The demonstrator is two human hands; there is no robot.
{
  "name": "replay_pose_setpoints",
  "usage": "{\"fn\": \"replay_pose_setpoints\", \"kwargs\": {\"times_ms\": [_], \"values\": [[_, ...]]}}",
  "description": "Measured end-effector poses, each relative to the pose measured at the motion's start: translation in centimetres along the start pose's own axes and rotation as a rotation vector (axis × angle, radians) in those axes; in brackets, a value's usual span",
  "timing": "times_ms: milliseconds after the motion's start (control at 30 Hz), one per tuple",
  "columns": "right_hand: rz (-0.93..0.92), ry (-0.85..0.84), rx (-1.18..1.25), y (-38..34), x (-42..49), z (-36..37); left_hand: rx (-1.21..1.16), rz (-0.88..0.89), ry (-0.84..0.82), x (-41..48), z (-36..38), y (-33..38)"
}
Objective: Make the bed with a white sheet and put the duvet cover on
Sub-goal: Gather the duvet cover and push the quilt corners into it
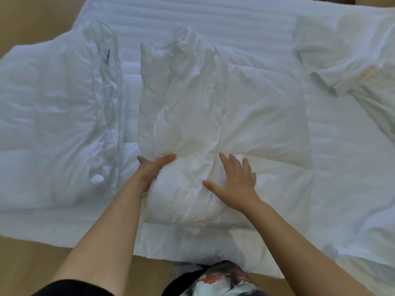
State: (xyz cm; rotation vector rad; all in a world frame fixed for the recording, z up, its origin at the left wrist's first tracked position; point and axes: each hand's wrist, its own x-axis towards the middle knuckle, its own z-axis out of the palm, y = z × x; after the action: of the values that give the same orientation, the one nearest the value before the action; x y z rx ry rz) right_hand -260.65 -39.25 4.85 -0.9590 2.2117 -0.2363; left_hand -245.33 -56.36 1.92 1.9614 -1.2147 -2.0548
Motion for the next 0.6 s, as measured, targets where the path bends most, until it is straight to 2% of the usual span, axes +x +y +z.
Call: {"fn": "replay_pose_setpoints", "kwargs": {"times_ms": [67, 133, 233, 367, 467, 600], "values": [[-0.027, 0.045, 0.078, 0.9, -0.5, -1.0, 0.021, -0.026, -0.144, -0.5, 1.2, 1.1], [-0.061, 0.097, 0.234, 1.9, -1.4, -2.6, 0.096, 0.045, -0.24, -2.0, 3.6, 2.3], [-0.13, 0.125, 0.549, 3.6, -3.4, -5.6, 0.18, 0.244, -0.302, -5.3, 9.4, 4.1], [-0.111, 0.208, 0.67, 7.8, -5.8, -9.9, 0.298, 0.323, -0.417, -10.7, 19.0, 5.3], [-0.065, 0.355, 0.731, 14.3, -7.6, -14.0, 0.274, 0.357, -0.541, -14.4, 28.0, 4.6], [0.007, 0.489, 0.77, 26.8, -10.2, -20.5, 0.28, 0.429, -0.647, -18.6, 43.0, 2.9]]}}
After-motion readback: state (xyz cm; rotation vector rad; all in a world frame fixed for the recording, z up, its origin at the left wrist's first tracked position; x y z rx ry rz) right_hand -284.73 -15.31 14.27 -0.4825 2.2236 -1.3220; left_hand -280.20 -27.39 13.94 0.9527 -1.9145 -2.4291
